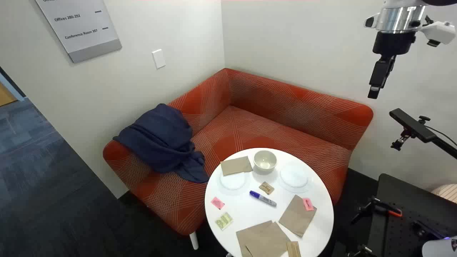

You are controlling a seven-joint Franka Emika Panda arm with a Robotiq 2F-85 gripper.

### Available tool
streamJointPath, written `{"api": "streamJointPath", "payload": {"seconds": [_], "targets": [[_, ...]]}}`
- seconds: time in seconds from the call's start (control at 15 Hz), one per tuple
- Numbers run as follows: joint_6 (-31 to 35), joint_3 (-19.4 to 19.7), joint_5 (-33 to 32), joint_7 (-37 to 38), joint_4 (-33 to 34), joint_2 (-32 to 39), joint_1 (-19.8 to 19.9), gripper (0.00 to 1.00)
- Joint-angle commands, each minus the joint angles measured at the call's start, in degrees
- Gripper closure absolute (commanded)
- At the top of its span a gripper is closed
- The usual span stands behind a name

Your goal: Put the marker in the bowl

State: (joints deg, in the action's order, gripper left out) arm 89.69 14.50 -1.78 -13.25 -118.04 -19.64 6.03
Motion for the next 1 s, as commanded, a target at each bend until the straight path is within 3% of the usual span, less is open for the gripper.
{"api": "streamJointPath", "payload": {"seconds": [0.0,0.33,0.93], "targets": [[-0.1,-0.7,0.2,-0.3,0.1,0.1,0.9,0.0],[1.2,-1.2,0.2,0.2,-0.7,0.2,0.7,0.0],[14.3,-7.0,0.0,0.9,-8.3,2.7,-2.1,0.0]]}}
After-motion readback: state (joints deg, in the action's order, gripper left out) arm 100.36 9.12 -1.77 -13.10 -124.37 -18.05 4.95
